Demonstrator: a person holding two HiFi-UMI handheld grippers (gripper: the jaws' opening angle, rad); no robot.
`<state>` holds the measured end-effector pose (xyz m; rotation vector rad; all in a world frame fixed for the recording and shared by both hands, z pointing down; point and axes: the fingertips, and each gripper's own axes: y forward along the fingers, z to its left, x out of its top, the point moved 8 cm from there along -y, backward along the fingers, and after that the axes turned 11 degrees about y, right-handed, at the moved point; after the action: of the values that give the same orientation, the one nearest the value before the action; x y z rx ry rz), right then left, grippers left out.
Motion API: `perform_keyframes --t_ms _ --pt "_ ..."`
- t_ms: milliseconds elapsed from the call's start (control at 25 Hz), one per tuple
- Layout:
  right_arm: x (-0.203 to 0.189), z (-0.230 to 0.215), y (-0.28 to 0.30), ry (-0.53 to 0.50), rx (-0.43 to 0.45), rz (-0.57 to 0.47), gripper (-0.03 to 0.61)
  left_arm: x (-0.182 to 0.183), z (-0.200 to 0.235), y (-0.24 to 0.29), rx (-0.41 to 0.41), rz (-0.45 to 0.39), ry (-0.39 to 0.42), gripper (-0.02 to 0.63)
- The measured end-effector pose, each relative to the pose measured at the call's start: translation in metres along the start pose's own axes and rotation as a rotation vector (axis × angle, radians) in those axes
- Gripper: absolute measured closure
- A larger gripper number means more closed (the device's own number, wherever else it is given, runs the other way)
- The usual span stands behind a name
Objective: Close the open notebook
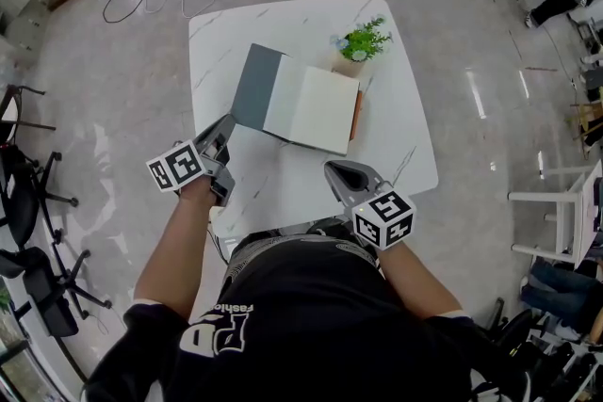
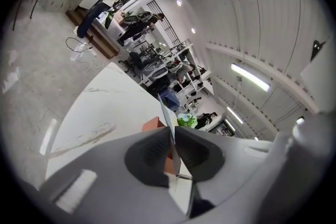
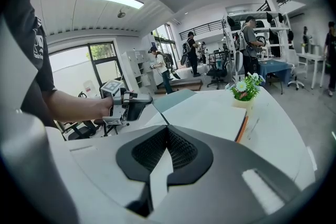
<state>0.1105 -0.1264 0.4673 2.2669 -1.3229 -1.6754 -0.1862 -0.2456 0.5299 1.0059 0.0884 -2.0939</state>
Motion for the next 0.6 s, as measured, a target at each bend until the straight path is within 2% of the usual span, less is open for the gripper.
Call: perform_keyframes --t_ms 320,600 --pt "-0.005 0.002 -0.01 0.003 -0.009 -0.015 0.578 0.013 -0.038 0.002 -0.028 0.028 0.229 0.531" --pt "-0.006 -0.002 -0.022 0.008 -0.022 -0.031 0.578 0.014 -0.071 0.012 -0.078 0.048 0.32 0.531"
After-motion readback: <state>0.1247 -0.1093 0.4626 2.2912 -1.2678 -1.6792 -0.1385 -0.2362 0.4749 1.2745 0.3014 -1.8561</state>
